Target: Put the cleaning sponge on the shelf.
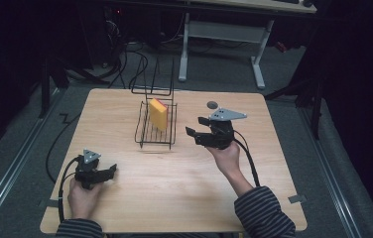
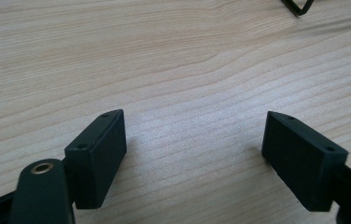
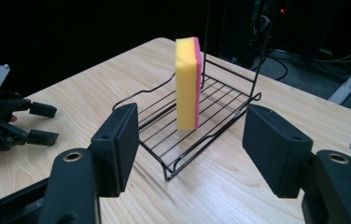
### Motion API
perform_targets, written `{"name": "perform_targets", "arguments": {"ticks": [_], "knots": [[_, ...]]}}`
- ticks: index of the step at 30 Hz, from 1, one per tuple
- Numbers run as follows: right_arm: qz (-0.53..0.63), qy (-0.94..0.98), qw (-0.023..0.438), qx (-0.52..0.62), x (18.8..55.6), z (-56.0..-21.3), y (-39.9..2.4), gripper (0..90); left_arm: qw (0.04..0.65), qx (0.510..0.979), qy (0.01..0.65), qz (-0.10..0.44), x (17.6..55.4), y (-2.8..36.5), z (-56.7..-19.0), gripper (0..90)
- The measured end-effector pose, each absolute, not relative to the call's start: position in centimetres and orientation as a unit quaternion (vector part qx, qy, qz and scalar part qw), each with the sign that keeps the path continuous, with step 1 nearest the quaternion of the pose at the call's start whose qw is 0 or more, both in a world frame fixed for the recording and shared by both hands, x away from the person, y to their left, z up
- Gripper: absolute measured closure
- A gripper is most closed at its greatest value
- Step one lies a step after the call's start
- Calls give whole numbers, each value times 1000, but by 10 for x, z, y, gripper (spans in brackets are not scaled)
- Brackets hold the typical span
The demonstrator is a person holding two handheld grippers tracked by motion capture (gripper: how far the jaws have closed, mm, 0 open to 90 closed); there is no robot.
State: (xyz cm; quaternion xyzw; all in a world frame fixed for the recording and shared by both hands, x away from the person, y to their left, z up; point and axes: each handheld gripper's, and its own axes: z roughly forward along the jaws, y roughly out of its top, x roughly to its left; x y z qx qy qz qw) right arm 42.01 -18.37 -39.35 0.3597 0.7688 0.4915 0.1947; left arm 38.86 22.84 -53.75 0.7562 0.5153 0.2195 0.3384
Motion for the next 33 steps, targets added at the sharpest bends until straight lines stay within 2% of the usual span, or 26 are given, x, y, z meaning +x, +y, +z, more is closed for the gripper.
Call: {"name": "perform_targets", "arguments": {"ticks": [18,33], "knots": [[499,751,221,373,397,-387,-220,383,338,756,516,220,389,228,-537,229],[502,726,232,409,378,-394,-258,393,338,755,517,220,389,228,-537,229]]}}
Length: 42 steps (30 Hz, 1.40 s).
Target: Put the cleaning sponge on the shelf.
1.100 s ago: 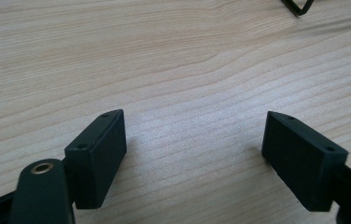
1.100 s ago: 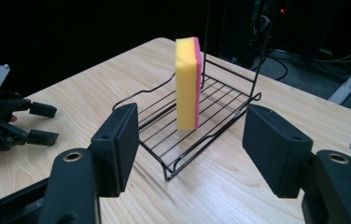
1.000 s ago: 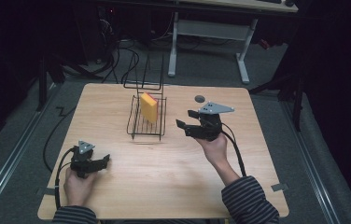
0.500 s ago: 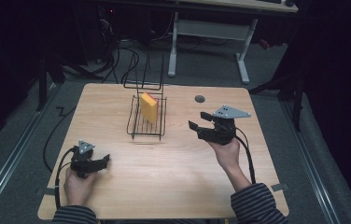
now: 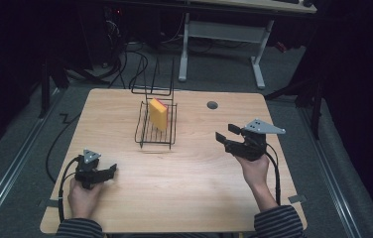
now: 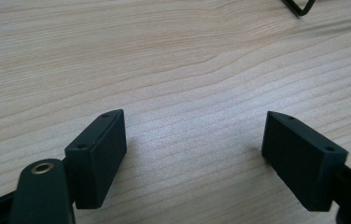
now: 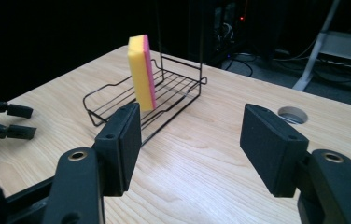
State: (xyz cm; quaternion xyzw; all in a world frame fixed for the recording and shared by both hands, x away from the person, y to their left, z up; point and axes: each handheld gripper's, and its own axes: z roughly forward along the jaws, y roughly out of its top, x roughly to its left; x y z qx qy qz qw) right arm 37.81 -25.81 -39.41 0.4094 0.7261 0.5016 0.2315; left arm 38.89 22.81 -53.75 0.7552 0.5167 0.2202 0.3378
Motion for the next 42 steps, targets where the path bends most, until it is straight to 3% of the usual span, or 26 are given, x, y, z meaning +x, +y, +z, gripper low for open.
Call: {"name": "perform_targets", "arguments": {"ticks": [17,42], "knots": [[500,703,250,439,365,-411,-283,393,338,755,517,220,389,228,-537,229],[499,678,242,483,362,-446,-298,390,338,755,517,220,389,228,-537,229]]}}
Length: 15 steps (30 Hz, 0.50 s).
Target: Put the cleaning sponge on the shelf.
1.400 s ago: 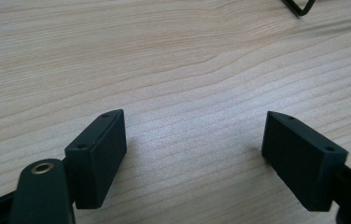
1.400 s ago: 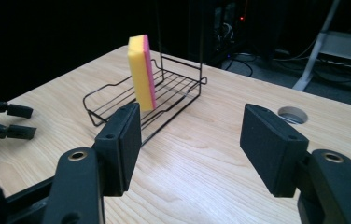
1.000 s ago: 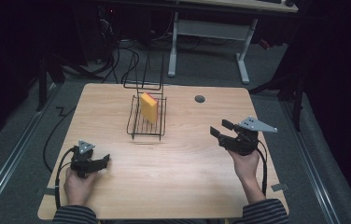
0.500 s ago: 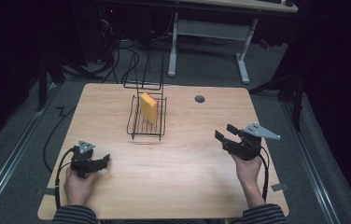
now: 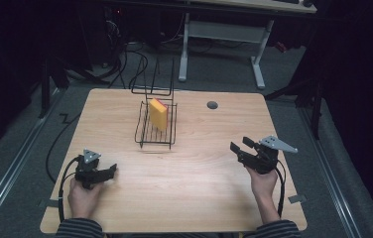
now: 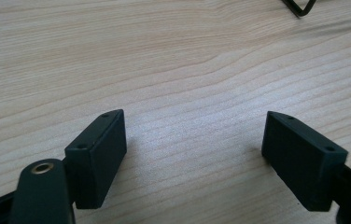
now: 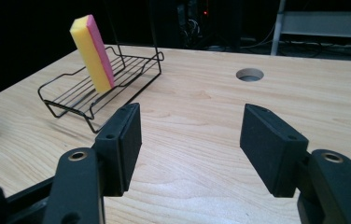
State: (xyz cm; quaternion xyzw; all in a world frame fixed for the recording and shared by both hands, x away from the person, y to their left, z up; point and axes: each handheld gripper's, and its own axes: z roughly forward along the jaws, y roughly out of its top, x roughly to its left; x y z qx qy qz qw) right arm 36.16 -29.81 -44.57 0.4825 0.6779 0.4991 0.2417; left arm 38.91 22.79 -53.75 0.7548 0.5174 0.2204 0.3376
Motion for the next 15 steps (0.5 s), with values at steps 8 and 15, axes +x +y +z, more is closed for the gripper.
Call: {"name": "perform_targets", "arguments": {"ticks": [8,15], "knots": [[489,680,231,495,365,-461,-297,390,338,755,517,220,389,228,-537,229],[485,680,224,502,366,-471,-298,385,338,755,517,221,389,228,-537,229]]}}
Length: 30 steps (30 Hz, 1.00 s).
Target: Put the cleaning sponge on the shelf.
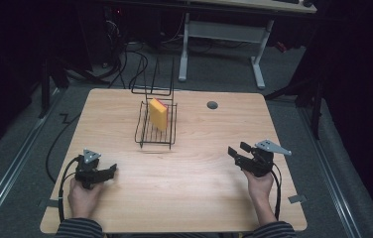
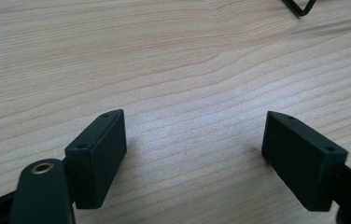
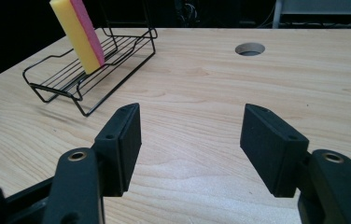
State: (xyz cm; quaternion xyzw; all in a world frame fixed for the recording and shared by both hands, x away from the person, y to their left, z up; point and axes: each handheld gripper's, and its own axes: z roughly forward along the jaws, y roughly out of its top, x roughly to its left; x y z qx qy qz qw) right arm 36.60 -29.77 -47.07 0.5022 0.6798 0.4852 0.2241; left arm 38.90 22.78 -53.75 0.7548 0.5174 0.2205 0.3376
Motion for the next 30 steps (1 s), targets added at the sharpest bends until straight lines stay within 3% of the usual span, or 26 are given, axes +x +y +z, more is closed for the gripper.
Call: {"name": "perform_targets", "arguments": {"ticks": [30], "knots": [[437,706,208,517,382,-497,-290,380,338,755,517,220,389,228,-537,229]]}}
